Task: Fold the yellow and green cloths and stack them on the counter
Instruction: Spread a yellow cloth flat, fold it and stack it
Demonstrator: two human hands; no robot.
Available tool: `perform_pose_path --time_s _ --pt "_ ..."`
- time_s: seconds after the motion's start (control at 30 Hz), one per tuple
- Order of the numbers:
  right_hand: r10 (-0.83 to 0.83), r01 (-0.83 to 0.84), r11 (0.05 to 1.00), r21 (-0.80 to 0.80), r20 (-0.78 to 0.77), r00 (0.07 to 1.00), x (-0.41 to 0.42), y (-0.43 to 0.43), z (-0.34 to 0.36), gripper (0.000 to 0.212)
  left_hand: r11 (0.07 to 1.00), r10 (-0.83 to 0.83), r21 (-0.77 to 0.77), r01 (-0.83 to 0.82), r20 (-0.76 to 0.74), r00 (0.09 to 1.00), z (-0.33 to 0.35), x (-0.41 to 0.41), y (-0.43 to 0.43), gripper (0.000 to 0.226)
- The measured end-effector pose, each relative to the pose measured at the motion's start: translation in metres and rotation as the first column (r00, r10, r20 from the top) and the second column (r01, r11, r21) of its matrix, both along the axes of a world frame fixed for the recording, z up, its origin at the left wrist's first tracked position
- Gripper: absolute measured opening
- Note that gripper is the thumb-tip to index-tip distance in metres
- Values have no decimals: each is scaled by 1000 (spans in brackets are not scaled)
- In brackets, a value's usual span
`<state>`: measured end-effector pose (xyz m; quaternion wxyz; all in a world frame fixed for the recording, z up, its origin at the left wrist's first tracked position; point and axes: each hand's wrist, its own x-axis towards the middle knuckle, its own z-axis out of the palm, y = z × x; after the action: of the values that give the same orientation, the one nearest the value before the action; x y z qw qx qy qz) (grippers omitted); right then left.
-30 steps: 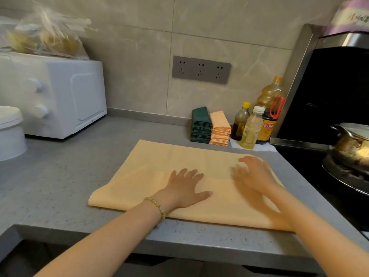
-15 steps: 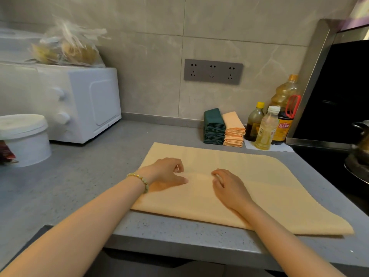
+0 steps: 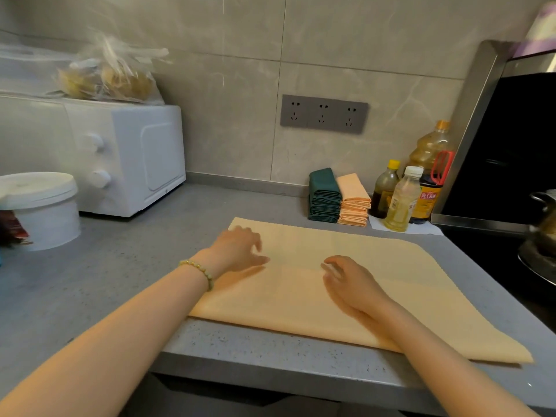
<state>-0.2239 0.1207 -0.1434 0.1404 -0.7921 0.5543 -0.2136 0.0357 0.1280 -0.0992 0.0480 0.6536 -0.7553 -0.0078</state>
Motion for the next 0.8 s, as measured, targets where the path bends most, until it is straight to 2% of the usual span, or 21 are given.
perform_pose_path --time_s 0.07,0.13,0.27,0.4,0.63,0.8 --pt "-13 13 1000 12 -34 999 -14 -4 13 33 991 -113 50 124 -180 977 -8 -24 1 41" --pt "-41 43 999 10 -105 994 -33 -10 25 26 981 -161 69 182 -245 956 -13 -41 -2 40" --pt "-44 81 988 133 -262 964 -64 -22 31 8 981 -120 99 166 -357 926 -20 -41 -16 27" --pt "10 41 977 210 -238 971 -76 -24 28 6 980 -94 129 150 -367 926 -22 -32 -23 15" --pt "47 3 981 192 -256 965 -83 -27 31 15 984 -34 142 106 -432 901 -18 -39 -24 14" --pt "-14 43 990 135 -207 978 -83 -27 29 18 991 23 125 38 -453 891 -16 -47 -26 19"
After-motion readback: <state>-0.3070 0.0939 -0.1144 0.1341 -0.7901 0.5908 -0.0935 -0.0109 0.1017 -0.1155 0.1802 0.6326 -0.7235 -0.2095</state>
